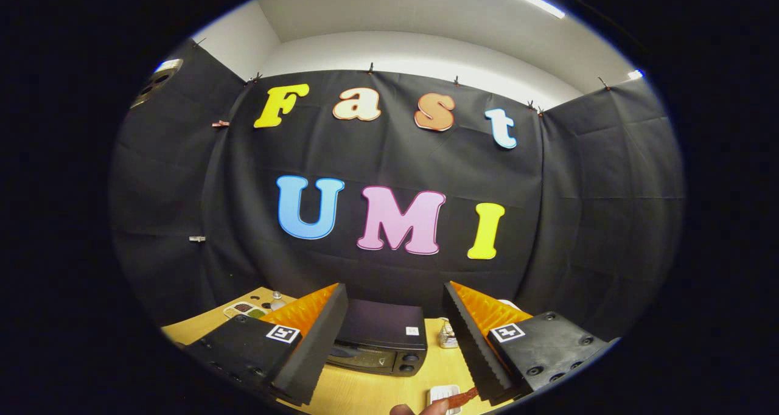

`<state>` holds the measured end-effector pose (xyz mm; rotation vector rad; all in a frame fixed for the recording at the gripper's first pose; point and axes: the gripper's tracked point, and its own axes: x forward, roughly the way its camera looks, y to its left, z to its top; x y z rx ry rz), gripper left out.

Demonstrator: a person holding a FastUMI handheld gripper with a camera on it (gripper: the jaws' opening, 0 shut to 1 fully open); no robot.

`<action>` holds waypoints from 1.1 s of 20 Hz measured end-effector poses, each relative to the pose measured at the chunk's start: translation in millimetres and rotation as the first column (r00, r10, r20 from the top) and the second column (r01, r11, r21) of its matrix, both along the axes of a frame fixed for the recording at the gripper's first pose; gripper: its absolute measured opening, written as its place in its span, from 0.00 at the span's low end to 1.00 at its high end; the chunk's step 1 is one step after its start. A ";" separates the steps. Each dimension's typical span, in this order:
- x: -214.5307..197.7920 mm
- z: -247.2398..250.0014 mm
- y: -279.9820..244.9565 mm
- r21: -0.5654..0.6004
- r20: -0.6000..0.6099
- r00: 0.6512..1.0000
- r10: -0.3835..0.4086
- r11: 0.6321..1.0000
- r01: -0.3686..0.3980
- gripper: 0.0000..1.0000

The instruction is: Open the toaster oven, put the food inside, and close the toaster oven door.

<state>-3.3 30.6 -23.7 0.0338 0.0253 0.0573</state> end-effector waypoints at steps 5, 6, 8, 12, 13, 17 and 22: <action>27.3 -23.4 49.8 0.028 -0.032 0.997 0.063 0.998 -0.062 0.97; 33.0 -28.8 57.4 0.035 -0.041 0.997 0.068 0.997 -0.067 0.97; 45.8 -42.5 69.6 0.037 -0.059 0.996 0.071 0.997 -0.069 0.97; 68.8 -82.9 87.1 0.051 -0.115 0.991 0.065 0.997 -0.059 0.97; 72.4 -93.9 90.4 0.049 -0.135 0.989 0.064 0.997 -0.057 0.97; 83.8 -138.3 103.5 0.033 -0.216 0.975 0.060 0.998 -0.054 0.98; 98.7 -188.0 111.6 0.009 -0.304 0.952 0.041 0.999 -0.040 0.98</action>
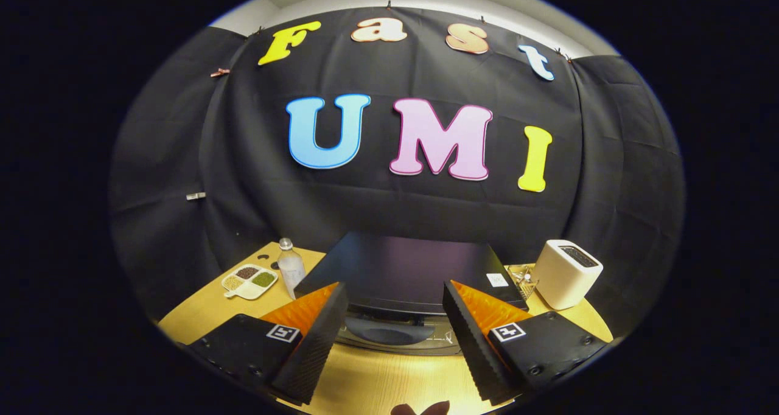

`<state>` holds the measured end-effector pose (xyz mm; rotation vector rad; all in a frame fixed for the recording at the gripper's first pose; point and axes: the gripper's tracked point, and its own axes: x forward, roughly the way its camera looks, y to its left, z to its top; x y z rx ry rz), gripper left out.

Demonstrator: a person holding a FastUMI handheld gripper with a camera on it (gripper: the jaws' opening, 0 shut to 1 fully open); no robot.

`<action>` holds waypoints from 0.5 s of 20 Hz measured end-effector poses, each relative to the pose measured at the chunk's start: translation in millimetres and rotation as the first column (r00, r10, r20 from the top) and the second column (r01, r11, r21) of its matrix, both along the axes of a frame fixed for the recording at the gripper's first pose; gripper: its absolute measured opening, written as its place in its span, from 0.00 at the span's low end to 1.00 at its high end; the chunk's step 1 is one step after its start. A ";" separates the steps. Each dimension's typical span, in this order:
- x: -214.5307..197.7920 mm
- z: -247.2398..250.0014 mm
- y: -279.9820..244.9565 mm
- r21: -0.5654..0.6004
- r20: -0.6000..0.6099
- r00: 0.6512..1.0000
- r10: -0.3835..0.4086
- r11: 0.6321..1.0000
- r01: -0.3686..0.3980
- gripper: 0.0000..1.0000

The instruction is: Open the toaster oven, put the food inside, and close the toaster oven door.

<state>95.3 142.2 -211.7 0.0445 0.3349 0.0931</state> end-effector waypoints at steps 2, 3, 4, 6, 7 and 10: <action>5.0 -15.5 2.2 -0.010 -0.031 1.000 -0.004 1.000 0.004 0.98; 6.7 -23.1 3.7 -0.011 -0.046 0.999 -0.006 1.000 0.005 0.98; 8.7 -30.4 5.0 -0.009 -0.061 0.998 -0.009 1.000 0.009 0.98; 13.0 -43.9 5.6 -0.002 -0.093 0.995 -0.023 1.000 0.023 0.98; 16.3 -51.2 7.0 0.006 -0.111 0.993 -0.028 1.000 0.028 0.98; 24.1 -67.9 8.4 0.009 -0.152 0.988 -0.037 0.999 0.039 0.98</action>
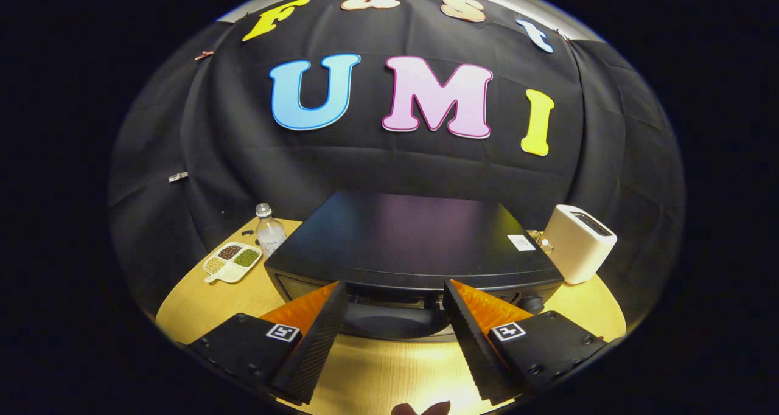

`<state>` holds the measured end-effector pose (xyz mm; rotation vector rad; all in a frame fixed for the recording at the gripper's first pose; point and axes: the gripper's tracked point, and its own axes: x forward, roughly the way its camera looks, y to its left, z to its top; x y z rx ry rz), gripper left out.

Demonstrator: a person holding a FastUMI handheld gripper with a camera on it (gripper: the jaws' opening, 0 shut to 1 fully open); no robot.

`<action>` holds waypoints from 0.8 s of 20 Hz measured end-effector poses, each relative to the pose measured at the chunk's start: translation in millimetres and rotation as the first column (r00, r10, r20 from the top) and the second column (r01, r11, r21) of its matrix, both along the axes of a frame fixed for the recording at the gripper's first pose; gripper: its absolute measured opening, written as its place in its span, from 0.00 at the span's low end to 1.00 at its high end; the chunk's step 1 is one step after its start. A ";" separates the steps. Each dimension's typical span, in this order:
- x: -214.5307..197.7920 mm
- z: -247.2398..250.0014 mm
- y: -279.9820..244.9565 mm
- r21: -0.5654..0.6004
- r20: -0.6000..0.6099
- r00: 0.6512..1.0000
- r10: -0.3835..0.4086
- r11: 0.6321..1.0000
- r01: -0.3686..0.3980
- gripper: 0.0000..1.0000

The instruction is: Open the toaster oven, put the food inside, and close the toaster oven door.

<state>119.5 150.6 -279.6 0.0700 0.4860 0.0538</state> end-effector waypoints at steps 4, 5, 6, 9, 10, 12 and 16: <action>5.7 -2.1 -3.6 -0.019 0.010 1.000 -0.025 1.000 0.025 0.97; 4.9 -2.1 -4.6 -0.013 0.007 0.999 -0.033 0.999 0.033 0.97; 4.4 -4.9 -5.9 0.006 -0.006 0.999 -0.047 0.999 0.047 0.97; -3.4 -9.1 -2.5 0.045 -0.018 0.998 -0.053 0.998 0.054 0.98; -6.8 -6.3 -3.7 0.036 -0.009 0.999 -0.046 0.998 0.046 0.98; -20.7 -11.5 -3.9 0.052 -0.013 0.999 -0.044 0.998 0.045 0.99; -41.1 -13.5 -2.3 0.037 -0.007 0.999 -0.034 0.999 0.034 0.99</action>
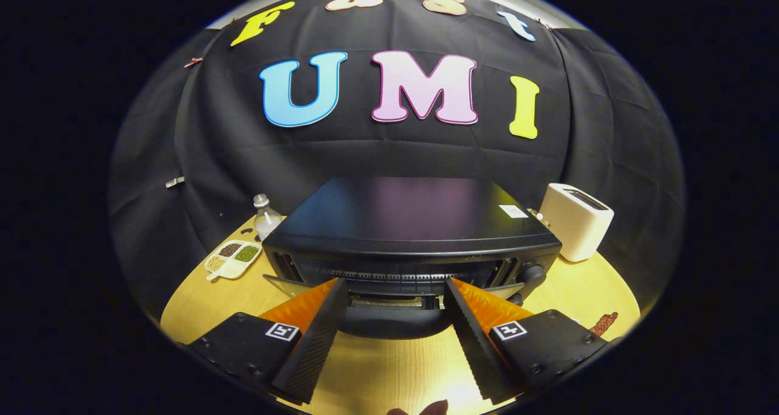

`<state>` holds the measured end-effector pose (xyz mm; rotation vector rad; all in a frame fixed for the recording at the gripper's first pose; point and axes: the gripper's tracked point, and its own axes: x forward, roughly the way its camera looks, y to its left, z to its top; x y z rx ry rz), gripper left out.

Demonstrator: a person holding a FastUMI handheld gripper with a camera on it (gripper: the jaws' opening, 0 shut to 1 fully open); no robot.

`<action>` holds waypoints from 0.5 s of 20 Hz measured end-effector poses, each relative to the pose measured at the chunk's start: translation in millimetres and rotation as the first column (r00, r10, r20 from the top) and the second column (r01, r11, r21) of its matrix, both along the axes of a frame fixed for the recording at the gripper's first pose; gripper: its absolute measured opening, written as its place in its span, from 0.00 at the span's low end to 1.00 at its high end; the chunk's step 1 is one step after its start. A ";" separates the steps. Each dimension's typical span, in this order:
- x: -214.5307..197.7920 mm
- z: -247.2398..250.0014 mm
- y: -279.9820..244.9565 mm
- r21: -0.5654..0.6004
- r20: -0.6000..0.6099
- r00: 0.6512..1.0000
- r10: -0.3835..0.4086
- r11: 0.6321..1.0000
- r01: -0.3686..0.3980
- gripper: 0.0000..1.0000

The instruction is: Open the toaster oven, put the food inside, and close the toaster oven door.

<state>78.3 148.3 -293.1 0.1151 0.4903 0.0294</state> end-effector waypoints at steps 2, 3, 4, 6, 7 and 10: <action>-8.6 -2.9 -0.2 -0.002 -0.008 1.000 -0.001 1.000 0.001 0.99; -13.0 -4.9 0.7 -0.007 -0.012 1.000 0.002 1.000 -0.002 0.99; -18.5 -6.2 1.1 -0.010 -0.017 1.000 0.004 1.000 -0.004 0.99; -29.1 -11.5 1.8 -0.014 -0.036 0.999 0.006 1.000 -0.006 0.99; -34.7 -14.9 2.9 -0.020 -0.047 0.999 0.008 1.000 -0.009 0.99; -52.0 -25.4 5.5 -0.035 -0.083 0.996 0.020 0.999 -0.023 0.99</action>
